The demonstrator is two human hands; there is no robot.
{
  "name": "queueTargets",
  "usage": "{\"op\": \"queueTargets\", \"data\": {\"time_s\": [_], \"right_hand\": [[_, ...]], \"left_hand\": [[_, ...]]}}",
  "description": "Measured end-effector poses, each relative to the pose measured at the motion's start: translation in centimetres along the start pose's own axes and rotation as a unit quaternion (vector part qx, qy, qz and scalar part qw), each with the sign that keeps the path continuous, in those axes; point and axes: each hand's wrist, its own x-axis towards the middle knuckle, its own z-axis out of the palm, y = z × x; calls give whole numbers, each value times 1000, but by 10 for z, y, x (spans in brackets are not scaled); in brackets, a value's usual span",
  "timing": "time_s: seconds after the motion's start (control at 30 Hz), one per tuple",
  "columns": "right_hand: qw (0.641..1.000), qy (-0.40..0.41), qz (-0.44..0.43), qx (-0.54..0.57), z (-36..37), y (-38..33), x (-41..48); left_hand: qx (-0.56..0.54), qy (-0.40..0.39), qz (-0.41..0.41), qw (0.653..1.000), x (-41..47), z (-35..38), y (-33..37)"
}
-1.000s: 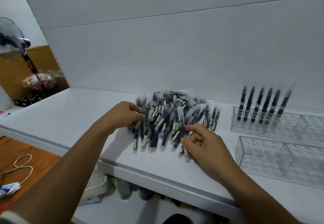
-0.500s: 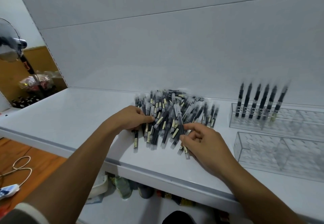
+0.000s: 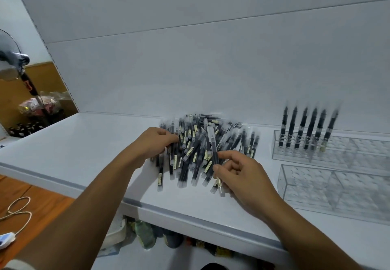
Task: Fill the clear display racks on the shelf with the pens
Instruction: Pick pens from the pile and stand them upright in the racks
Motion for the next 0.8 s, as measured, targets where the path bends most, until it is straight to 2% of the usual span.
{"op": "queueTargets", "data": {"time_s": [0.17, 0.37, 0.5, 0.63, 0.8], "right_hand": [[999, -1, -29, 39, -20, -26, 0], [995, 57, -74, -30, -92, -49, 1], [987, 142, -58, -52, -150, -33, -3], [971, 219, -30, -93, -196, -14, -1], [950, 274, -25, -151, -215, 1, 6]], "left_hand": [[-31, -4, 96, 995, -12, 3, 30], [-42, -3, 203, 978, -16, 33, 73], [-107, -43, 239, 964, -14, 76, 92], [-246, -78, 252, 933, -20, 136, 112], [-311, -94, 265, 908, -30, 189, 137]]}}
